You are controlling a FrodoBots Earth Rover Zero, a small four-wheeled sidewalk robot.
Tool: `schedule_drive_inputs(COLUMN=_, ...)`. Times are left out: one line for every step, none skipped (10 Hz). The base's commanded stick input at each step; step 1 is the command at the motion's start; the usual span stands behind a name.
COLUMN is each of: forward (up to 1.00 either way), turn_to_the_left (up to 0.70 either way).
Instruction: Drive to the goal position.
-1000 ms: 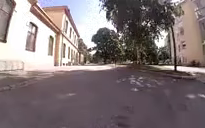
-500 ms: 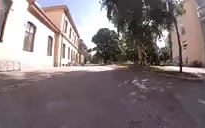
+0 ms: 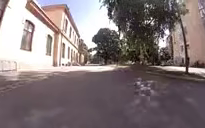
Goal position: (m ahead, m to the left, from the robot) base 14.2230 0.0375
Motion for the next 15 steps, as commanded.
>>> schedule_drive_inputs(forward=0.85, turn_to_the_left=0.00)
schedule_drive_inputs(forward=0.85, turn_to_the_left=0.00)
schedule_drive_inputs(forward=0.85, turn_to_the_left=0.00)
schedule_drive_inputs(forward=0.85, turn_to_the_left=0.00)
schedule_drive_inputs(forward=0.85, turn_to_the_left=0.00)
schedule_drive_inputs(forward=0.85, turn_to_the_left=0.00)
schedule_drive_inputs(forward=0.85, turn_to_the_left=0.00)
schedule_drive_inputs(forward=0.85, turn_to_the_left=0.00)
schedule_drive_inputs(forward=0.85, turn_to_the_left=0.00)
schedule_drive_inputs(forward=0.85, turn_to_the_left=0.00)
schedule_drive_inputs(forward=0.85, turn_to_the_left=0.00)
schedule_drive_inputs(forward=0.85, turn_to_the_left=0.00)
schedule_drive_inputs(forward=0.85, turn_to_the_left=0.00)
schedule_drive_inputs(forward=0.85, turn_to_the_left=0.00)
schedule_drive_inputs(forward=0.85, turn_to_the_left=0.00)
